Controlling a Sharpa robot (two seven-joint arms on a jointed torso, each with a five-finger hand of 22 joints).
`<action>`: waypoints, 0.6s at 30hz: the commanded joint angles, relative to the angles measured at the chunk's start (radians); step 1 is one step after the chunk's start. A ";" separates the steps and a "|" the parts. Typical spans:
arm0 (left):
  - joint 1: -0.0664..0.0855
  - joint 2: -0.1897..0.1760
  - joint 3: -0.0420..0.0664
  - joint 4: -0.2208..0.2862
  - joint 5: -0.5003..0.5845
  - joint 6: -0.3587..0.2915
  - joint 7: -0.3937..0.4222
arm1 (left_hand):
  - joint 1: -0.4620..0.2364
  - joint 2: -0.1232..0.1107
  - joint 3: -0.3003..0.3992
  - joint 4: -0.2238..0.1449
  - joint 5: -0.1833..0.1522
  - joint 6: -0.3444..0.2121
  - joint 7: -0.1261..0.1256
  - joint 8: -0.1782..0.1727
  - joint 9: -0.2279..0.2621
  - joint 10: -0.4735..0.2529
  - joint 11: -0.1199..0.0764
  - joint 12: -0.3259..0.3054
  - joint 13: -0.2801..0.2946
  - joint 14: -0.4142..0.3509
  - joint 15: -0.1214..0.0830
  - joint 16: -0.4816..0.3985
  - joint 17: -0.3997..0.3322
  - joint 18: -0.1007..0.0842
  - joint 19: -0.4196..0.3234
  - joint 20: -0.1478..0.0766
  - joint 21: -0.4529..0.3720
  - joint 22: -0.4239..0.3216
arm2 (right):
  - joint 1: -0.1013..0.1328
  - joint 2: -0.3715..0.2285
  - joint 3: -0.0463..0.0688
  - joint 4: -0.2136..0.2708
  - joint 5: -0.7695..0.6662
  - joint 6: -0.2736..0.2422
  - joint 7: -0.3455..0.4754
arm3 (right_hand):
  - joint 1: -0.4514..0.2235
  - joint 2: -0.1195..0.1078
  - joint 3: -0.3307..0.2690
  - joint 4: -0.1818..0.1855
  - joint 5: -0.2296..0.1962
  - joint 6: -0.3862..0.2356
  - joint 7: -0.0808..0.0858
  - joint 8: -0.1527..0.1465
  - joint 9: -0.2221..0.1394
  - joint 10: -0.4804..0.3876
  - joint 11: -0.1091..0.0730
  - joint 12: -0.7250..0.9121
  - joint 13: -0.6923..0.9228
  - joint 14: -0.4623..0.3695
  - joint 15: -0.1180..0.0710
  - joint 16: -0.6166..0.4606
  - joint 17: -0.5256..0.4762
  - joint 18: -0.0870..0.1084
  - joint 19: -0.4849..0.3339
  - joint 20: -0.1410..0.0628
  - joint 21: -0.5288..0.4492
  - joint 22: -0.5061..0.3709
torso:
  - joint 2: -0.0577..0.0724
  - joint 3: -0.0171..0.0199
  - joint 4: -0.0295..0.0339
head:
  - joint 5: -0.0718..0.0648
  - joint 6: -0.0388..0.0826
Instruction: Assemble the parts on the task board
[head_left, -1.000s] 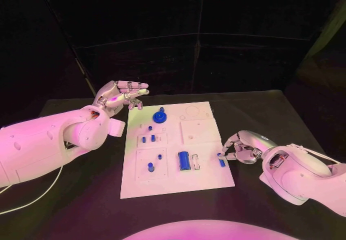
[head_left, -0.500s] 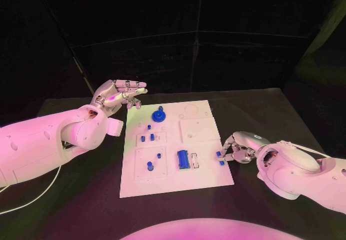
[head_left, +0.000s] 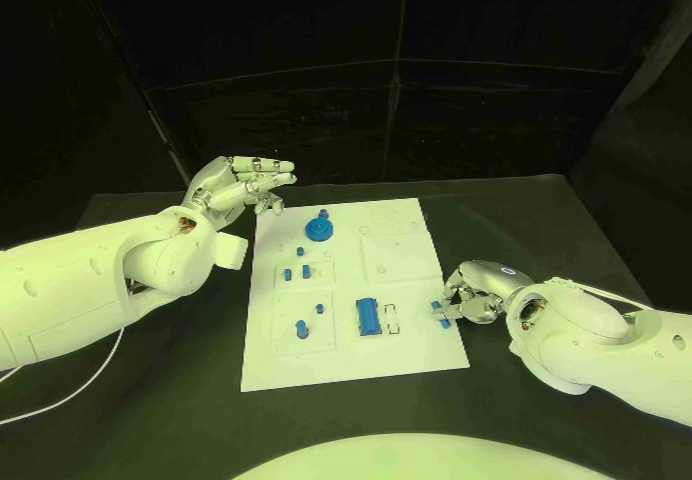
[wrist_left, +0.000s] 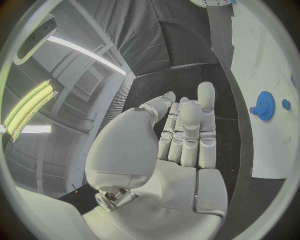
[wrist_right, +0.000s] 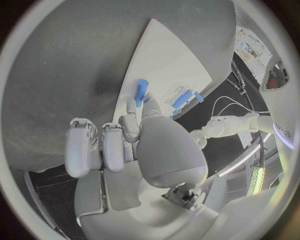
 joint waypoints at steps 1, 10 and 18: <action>0.001 0.000 0.001 0.001 0.002 0.011 0.009 | 0.001 0.006 -0.009 0.000 -0.004 -0.004 0.001 0.003 -0.001 -0.006 0.002 0.003 0.000 0.003 0.005 0.004 -0.001 0.013 0.003 0.003 -0.005 -0.001 | -0.003 0.003 -0.003 -0.001 -0.070 0.075 -0.019 | 0.032 0.002 0.006 -0.018 -0.026 0.011 -0.002 -0.006 0.001 0.001 -0.009 0.002 0.003 0.066 -0.007 -0.004 0.040 -0.005 0.002 -0.005 -0.003 0.002 | -0.001 -0.0005 0.0005 | 0.000 -0.002; 0.001 -0.001 0.001 0.000 0.002 0.010 0.008 | 0.001 0.008 -0.010 0.001 -0.004 -0.003 0.001 0.003 -0.001 -0.006 0.002 0.004 0.000 0.003 0.005 0.004 0.000 0.013 0.004 0.003 -0.006 -0.002 | -0.005 0.012 -0.003 -0.004 -0.187 0.170 -0.028 | 0.068 -0.006 0.023 -0.046 -0.069 0.018 -0.003 -0.014 0.003 0.003 -0.011 0.001 0.005 0.066 -0.009 -0.004 0.040 -0.005 0.002 -0.008 -0.004 0.003 | -0.001 -0.0006 0.0005 | 0.004 -0.004; 0.001 -0.001 0.001 0.000 0.002 0.010 0.006 | 0.001 0.008 -0.010 0.001 -0.004 -0.003 0.001 0.003 -0.001 -0.006 0.002 0.004 0.000 0.003 0.005 0.004 0.000 0.013 0.004 0.003 -0.006 -0.002 | -0.009 0.020 -0.003 -0.001 -0.194 0.177 -0.033 | 0.066 -0.008 0.027 -0.047 -0.031 0.018 -0.001 -0.023 0.002 0.001 -0.009 -0.005 0.002 0.066 -0.008 -0.004 0.040 -0.005 0.002 -0.008 -0.006 0.000 | -0.001 -0.0006 -0.0006 | 0.006 -0.004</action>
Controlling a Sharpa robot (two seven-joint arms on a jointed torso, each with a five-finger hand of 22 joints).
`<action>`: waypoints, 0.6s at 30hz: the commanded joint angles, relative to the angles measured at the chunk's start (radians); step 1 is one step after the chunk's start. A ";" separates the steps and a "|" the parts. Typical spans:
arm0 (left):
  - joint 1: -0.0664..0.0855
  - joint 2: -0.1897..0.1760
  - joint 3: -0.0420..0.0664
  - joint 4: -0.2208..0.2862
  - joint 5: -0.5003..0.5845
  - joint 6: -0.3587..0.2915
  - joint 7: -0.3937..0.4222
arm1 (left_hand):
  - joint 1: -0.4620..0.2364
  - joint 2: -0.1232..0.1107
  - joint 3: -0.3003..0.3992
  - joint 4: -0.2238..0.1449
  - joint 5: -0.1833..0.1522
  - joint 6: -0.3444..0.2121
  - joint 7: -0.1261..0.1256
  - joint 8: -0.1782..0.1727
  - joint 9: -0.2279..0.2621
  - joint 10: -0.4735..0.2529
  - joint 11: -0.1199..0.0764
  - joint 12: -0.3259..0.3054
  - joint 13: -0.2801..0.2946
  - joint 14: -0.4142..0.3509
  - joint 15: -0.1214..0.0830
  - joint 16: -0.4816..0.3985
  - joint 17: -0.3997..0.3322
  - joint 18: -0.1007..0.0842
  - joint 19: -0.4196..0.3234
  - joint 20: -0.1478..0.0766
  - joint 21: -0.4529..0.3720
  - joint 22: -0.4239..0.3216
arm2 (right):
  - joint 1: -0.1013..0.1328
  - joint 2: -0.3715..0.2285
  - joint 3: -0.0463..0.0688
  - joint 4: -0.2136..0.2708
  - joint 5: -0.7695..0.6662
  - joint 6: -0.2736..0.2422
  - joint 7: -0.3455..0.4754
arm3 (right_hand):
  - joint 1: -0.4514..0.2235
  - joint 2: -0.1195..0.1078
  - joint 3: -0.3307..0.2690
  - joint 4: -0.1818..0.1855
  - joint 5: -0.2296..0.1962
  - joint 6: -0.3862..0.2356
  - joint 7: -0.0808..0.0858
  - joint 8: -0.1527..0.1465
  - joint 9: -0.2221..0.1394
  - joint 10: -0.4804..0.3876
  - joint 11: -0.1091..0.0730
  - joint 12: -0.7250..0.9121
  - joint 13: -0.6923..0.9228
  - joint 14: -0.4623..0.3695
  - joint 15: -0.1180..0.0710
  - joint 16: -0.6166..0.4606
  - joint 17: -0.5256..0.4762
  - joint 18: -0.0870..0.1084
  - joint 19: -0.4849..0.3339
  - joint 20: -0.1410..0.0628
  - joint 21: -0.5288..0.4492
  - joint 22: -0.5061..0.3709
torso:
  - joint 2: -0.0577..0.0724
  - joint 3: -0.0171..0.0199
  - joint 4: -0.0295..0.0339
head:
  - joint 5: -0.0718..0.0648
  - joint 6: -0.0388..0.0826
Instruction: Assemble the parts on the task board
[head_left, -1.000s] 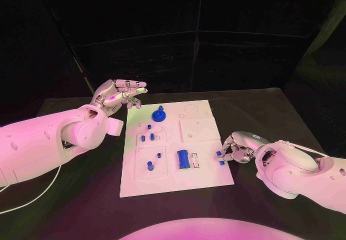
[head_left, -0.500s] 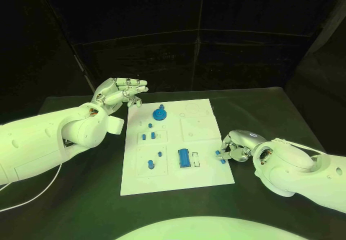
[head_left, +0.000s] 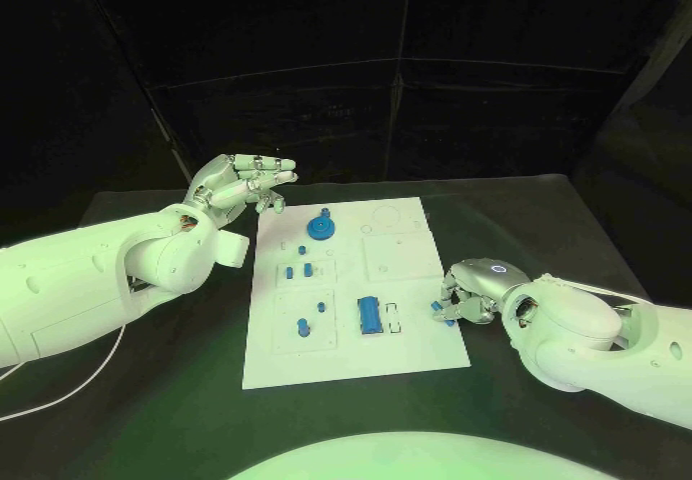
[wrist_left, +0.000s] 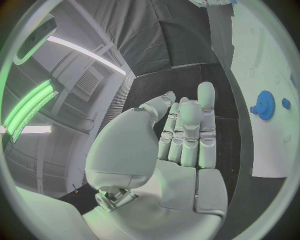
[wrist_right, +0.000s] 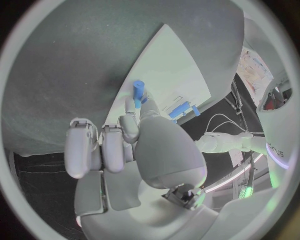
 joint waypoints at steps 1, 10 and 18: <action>0.001 0.000 0.001 0.001 0.002 0.010 0.007 | 0.001 0.008 -0.004 0.001 -0.004 -0.003 0.001 0.003 -0.001 -0.006 0.002 0.004 0.000 0.003 0.005 0.004 0.000 0.013 0.004 0.003 -0.006 -0.002 | -0.011 0.002 -0.010 -0.005 -0.018 0.069 -0.027 | 0.005 -0.002 0.005 -0.002 0.049 0.006 -0.001 -0.012 -0.003 -0.004 -0.004 -0.003 -0.001 0.062 -0.005 -0.004 0.040 -0.005 0.002 -0.008 -0.006 0.001 | 0.000 0.0000 -0.0008 | 0.001 0.000; 0.001 0.001 0.000 0.000 0.002 0.010 0.007 | 0.001 0.008 -0.004 0.001 -0.004 -0.003 0.001 0.003 -0.001 -0.006 0.002 0.004 0.000 0.003 0.005 0.004 0.000 0.013 0.004 0.003 -0.006 -0.002 | -0.011 -0.002 -0.009 0.016 0.102 -0.074 -0.037 | 0.010 -0.005 0.045 0.015 0.304 0.025 -0.010 -0.033 -0.004 0.020 -0.012 0.040 0.041 0.062 -0.012 -0.004 0.041 -0.008 0.009 -0.014 0.002 0.014 | -0.001 0.0000 0.0008 | 0.003 0.001; 0.001 0.001 0.000 0.000 0.002 0.010 0.007 | 0.001 0.008 -0.004 0.001 -0.004 -0.003 0.001 0.003 -0.001 -0.006 0.002 0.004 0.000 0.003 0.005 0.004 0.000 0.013 0.004 0.003 -0.006 -0.002 | -0.011 -0.006 -0.009 0.053 0.170 -0.182 -0.040 | 0.015 -0.012 0.067 0.019 0.345 0.033 -0.013 -0.037 -0.002 0.025 -0.014 0.049 0.050 0.062 -0.014 -0.004 0.041 -0.009 0.012 -0.016 0.005 0.019 | 0.001 -0.0003 -0.0009 | 0.007 0.002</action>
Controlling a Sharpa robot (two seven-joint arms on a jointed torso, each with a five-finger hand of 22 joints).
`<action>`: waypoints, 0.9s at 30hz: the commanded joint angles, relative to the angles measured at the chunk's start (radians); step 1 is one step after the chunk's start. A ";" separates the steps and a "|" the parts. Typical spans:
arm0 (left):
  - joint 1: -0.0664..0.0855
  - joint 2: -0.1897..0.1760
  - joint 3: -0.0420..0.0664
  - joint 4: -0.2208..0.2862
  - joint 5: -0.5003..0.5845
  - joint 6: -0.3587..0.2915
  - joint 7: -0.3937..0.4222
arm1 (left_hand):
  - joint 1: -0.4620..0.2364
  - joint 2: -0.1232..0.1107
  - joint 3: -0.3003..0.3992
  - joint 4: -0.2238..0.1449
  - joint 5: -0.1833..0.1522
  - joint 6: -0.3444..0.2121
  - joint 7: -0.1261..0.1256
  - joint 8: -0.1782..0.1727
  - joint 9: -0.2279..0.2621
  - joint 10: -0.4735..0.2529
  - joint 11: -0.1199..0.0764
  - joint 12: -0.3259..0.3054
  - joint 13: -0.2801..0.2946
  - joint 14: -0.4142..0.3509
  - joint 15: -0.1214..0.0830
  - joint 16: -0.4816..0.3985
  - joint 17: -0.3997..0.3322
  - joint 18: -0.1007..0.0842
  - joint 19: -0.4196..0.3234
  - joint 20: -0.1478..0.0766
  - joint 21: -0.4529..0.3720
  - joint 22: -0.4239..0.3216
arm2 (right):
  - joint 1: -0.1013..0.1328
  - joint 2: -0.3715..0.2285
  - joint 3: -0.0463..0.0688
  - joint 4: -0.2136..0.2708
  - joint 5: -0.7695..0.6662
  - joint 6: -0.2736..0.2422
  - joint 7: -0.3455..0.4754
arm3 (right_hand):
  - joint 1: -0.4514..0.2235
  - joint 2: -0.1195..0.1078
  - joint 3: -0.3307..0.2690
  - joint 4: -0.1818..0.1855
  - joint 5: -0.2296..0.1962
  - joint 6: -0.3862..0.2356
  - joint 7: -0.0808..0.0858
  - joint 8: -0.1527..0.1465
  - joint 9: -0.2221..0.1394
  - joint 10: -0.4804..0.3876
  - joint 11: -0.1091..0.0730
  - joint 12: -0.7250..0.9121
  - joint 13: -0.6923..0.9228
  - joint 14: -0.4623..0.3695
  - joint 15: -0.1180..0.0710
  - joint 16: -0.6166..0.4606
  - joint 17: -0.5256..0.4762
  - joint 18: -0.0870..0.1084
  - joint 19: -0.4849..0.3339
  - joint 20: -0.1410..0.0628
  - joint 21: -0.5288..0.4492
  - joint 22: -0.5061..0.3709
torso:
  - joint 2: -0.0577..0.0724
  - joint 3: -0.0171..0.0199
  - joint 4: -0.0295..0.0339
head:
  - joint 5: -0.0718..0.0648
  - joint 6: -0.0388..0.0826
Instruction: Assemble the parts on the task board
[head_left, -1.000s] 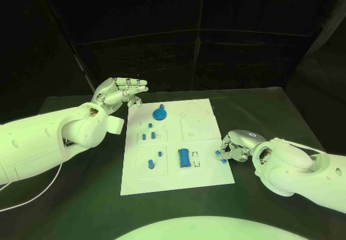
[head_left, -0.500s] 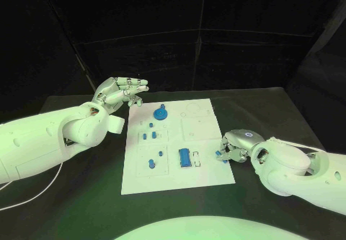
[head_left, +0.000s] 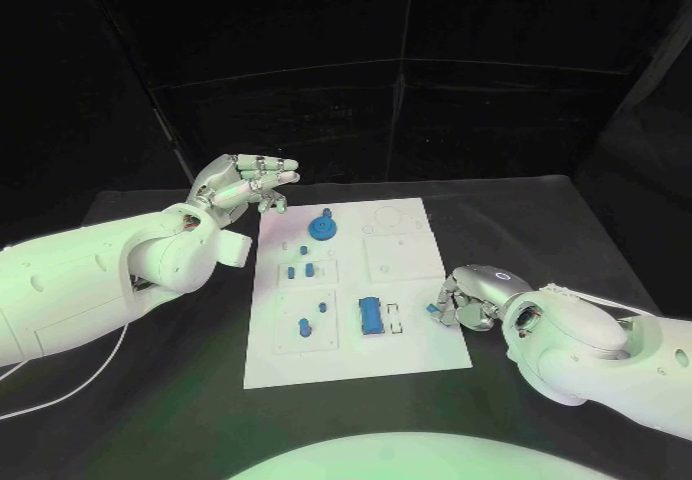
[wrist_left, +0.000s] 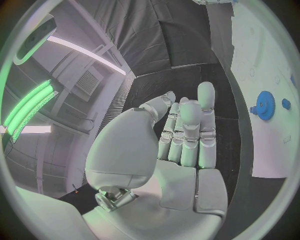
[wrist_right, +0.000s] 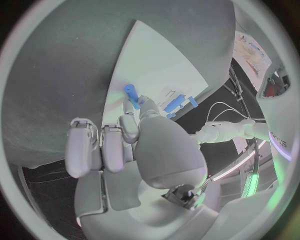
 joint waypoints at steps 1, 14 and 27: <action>0.001 0.000 0.001 0.001 0.002 0.009 0.007 | 0.001 0.008 -0.004 0.001 -0.004 -0.003 0.001 0.003 -0.001 -0.006 0.002 0.004 0.000 0.003 0.005 0.004 0.000 0.013 0.004 0.003 -0.006 -0.001 | 0.001 0.000 0.001 0.018 0.083 -0.100 -0.011 | 0.005 -0.002 0.007 0.001 0.006 0.007 0.001 0.003 0.009 0.019 -0.017 0.025 0.048 0.063 -0.006 -0.004 0.041 -0.009 0.012 -0.008 0.005 0.020 | 0.001 -0.0004 -0.0010 | 0.001 0.001; 0.001 -0.003 0.001 0.005 0.002 0.009 0.008 | 0.002 0.009 -0.004 0.001 -0.004 -0.003 0.001 0.004 0.000 -0.006 0.002 0.005 0.000 0.003 0.005 0.005 0.000 0.013 0.004 0.003 -0.006 -0.001 | 0.001 0.039 0.001 0.038 0.164 -0.181 0.017 | -0.044 -0.029 0.007 0.044 -0.002 0.012 0.001 -0.004 0.011 0.025 -0.016 0.029 0.052 0.063 -0.006 -0.004 0.042 -0.009 0.012 -0.008 0.006 0.021 | 0.002 0.0004 0.0005 | 0.006 -0.003; 0.001 -0.004 0.001 0.009 0.002 0.009 0.008 | 0.002 0.009 -0.004 0.001 -0.004 -0.003 0.001 0.004 0.000 -0.006 0.002 0.005 0.000 0.003 0.005 0.005 0.000 0.013 0.004 0.003 -0.006 -0.001 | 0.001 0.115 0.001 -0.007 0.245 -0.137 0.013 | -0.086 -0.045 0.001 0.088 -0.004 0.024 -0.001 -0.003 0.018 0.029 -0.017 0.031 0.055 0.063 -0.007 -0.005 0.042 -0.010 0.013 -0.009 0.007 0.024 | 0.002 0.0003 -0.0005 | 0.007 -0.007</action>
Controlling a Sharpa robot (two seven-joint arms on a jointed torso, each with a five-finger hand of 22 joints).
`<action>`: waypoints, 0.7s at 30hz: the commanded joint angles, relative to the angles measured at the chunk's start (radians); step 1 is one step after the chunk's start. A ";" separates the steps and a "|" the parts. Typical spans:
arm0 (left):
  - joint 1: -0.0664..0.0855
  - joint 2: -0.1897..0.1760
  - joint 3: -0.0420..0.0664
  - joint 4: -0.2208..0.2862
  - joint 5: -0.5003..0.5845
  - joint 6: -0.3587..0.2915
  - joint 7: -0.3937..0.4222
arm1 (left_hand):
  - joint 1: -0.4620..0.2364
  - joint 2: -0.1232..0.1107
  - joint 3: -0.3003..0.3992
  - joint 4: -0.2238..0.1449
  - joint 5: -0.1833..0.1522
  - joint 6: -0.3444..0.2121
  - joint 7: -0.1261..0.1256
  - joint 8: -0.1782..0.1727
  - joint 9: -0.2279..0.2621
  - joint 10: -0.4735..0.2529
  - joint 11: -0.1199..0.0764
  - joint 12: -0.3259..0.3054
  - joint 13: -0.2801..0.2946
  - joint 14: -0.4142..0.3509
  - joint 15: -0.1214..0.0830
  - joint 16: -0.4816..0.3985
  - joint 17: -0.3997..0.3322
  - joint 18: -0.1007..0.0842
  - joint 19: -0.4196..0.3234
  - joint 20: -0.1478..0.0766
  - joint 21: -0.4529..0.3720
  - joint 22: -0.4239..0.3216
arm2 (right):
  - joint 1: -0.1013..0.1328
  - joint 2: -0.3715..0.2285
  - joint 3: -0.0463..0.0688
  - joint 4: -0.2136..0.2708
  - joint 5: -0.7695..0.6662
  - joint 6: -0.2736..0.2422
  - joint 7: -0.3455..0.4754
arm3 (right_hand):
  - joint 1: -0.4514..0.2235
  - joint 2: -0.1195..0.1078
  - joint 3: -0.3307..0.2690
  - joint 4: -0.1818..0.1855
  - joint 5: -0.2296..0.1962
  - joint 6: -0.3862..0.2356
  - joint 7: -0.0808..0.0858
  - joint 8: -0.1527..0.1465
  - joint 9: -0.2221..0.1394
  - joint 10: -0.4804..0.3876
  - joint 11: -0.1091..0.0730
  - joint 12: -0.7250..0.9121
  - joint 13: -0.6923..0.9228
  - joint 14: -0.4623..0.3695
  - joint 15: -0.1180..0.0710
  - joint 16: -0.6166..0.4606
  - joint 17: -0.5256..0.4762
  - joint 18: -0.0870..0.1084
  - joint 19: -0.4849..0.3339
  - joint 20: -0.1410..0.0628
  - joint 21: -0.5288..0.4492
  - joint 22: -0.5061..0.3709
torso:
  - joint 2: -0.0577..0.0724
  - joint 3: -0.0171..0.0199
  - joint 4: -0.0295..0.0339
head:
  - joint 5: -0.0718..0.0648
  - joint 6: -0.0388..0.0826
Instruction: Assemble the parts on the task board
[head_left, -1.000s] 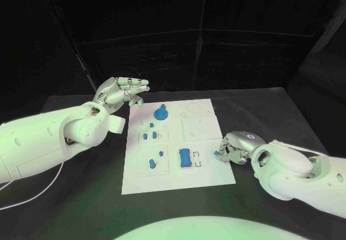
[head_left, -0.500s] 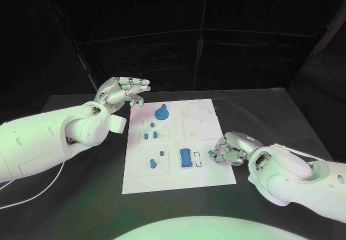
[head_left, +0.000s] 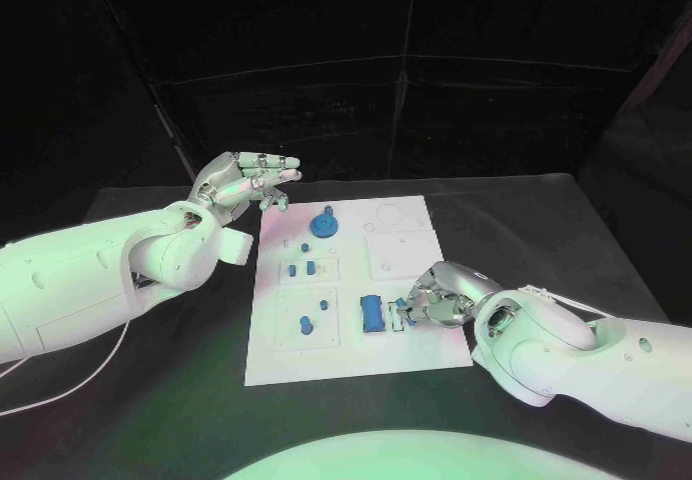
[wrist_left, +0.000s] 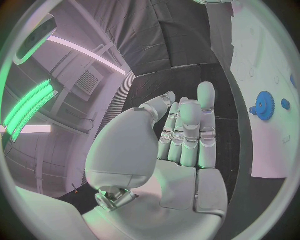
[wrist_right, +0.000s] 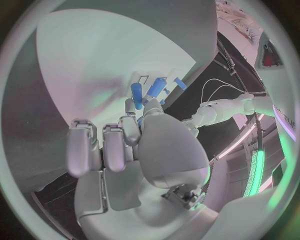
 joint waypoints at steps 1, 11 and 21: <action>0.001 0.000 0.001 0.003 0.002 0.009 0.008 | 0.003 0.009 -0.004 0.000 -0.004 -0.003 0.000 0.004 0.000 -0.006 0.001 0.005 0.000 0.003 0.005 0.005 0.000 0.013 0.004 0.003 -0.006 -0.002 | 0.001 0.014 0.000 -0.010 0.054 0.009 0.006 | -0.013 0.001 -0.001 0.008 0.004 0.007 0.002 -0.004 0.002 0.020 -0.015 -0.003 -0.002 0.063 -0.006 -0.005 0.042 -0.010 0.013 -0.009 0.007 0.024 | 0.000 0.0006 0.0002 | 0.001 -0.002; 0.002 -0.001 0.001 0.007 0.002 0.024 0.007 | 0.003 0.009 -0.004 0.000 -0.004 -0.003 0.000 0.004 0.000 -0.006 0.001 0.005 0.000 0.003 0.005 0.005 -0.001 0.013 0.004 0.003 -0.007 -0.002 | 0.001 0.045 0.000 -0.044 0.061 0.035 -0.003 | -0.021 -0.002 -0.003 0.021 0.002 0.023 -0.005 0.005 0.010 0.026 -0.020 0.003 0.003 0.063 -0.010 -0.004 0.042 -0.011 0.016 -0.011 0.010 0.029 | -0.001 -0.0005 0.0003 | 0.005 -0.006; 0.002 -0.002 0.001 0.011 0.002 0.056 0.013 | -0.001 0.006 -0.009 0.002 -0.005 -0.004 0.001 0.004 -0.001 -0.008 0.003 0.005 0.000 0.002 0.006 0.004 -0.003 0.013 0.004 0.003 -0.008 -0.002 | 0.001 0.053 0.000 -0.050 0.042 0.058 -0.016 | -0.029 -0.004 -0.005 0.036 -0.009 0.042 -0.015 0.021 0.025 0.035 -0.029 0.013 0.012 0.063 -0.016 -0.005 0.042 -0.011 0.018 -0.016 0.013 0.034 | -0.002 0.0005 -0.0010 | 0.008 -0.008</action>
